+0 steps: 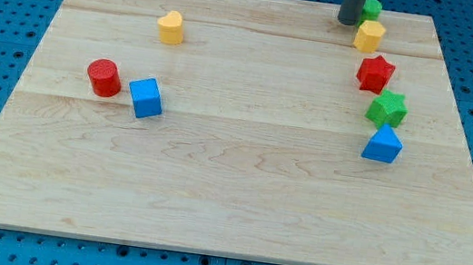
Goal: Place the yellow heart at the center of the board
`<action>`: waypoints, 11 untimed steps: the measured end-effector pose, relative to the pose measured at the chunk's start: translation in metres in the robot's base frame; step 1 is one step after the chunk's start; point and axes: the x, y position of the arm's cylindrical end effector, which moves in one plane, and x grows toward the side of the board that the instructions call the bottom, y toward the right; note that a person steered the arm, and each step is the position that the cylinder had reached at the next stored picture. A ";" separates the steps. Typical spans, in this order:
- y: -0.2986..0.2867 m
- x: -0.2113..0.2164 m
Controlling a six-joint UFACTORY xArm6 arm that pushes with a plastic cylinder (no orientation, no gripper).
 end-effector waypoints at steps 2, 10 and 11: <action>0.008 0.007; -0.236 0.087; -0.214 0.114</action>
